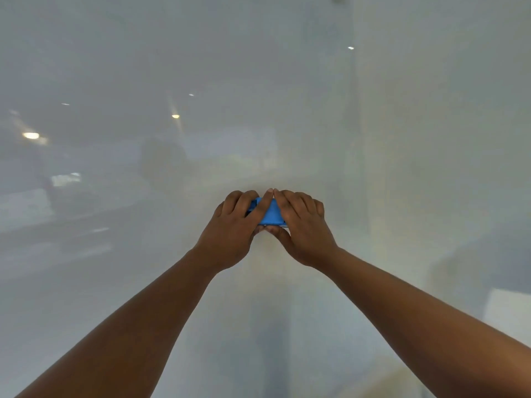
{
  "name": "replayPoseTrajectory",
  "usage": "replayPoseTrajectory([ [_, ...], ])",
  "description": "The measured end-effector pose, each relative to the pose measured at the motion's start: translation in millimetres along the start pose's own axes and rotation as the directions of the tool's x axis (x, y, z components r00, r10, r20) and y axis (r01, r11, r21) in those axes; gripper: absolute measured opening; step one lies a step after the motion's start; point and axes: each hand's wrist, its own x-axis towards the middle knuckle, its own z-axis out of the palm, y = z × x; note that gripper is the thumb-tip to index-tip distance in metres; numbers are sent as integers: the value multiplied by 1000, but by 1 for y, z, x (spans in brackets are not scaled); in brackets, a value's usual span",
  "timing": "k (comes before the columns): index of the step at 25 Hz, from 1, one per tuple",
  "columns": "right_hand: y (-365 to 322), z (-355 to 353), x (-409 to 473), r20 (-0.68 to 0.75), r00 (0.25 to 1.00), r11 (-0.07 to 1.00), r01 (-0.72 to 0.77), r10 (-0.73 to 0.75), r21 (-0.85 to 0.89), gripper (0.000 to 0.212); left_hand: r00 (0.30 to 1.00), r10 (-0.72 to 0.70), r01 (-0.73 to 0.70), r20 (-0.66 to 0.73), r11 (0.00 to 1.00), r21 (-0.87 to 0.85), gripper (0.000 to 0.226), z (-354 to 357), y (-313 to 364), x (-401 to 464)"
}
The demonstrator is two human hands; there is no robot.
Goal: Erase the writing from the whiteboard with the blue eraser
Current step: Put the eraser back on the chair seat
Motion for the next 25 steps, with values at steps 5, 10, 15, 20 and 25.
replayPoseTrajectory([
  [5,77,-46,-147,104,964,962,-226,244,-155,66,975,204,-174,88,948,-267,70,91,133,19],
  [10,134,-120,-315,244,816,825,-415,524,-383,64,878,446,-289,176,785,-549,70,175,309,16],
  [15,150,-168,-493,282,577,619,-547,767,-563,67,735,658,-384,162,602,-700,68,247,484,-34],
  [20,152,-170,-636,388,362,531,-570,847,-627,62,564,789,-336,242,488,-806,78,317,600,-115],
  [25,156,-146,-700,391,245,458,-577,887,-676,60,477,819,-202,320,456,-867,89,364,650,-160],
])
